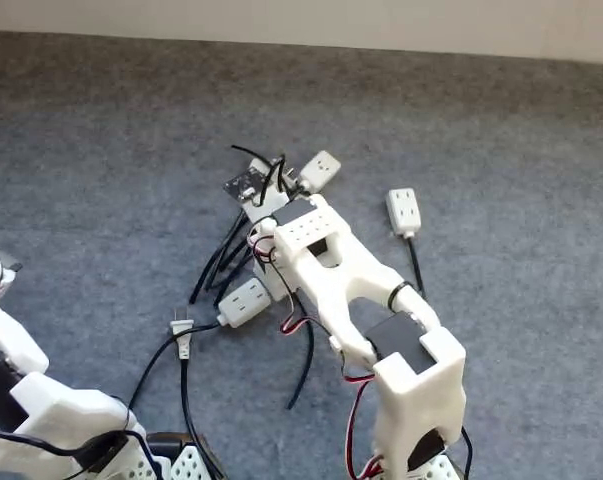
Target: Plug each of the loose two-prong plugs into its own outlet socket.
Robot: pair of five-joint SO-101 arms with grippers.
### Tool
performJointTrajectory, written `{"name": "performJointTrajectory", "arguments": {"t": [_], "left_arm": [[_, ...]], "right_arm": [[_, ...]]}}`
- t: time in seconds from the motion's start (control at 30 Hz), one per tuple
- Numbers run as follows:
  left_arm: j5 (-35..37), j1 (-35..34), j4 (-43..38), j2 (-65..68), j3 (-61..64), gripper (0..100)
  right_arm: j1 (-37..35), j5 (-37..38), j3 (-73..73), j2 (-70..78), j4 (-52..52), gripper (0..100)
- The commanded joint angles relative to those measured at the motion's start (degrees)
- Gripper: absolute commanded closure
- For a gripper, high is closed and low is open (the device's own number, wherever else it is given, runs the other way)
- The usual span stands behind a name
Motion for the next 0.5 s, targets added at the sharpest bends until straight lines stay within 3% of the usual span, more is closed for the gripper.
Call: {"name": "performJointTrajectory", "arguments": {"t": [0.0,0.1,0.3,0.47], "left_arm": [[-0.4,0.8,-0.7,-0.3,-0.2,70],[-1.7,0.8,-0.5,-0.3,-0.2,70],[-26.1,5.1,0.4,-0.9,-0.2,70],[-32.6,12.0,6.9,-1.6,-2.4,70]], "right_arm": [[-0.4,0.6,-0.7,-2.5,-0.6,99.3],[-0.4,0.9,-0.7,-2.5,3.0,99.3],[0.0,5.5,-5.3,-7.0,16.7,99.3],[4.7,5.7,-5.3,-20.4,17.6,99.3]]}}
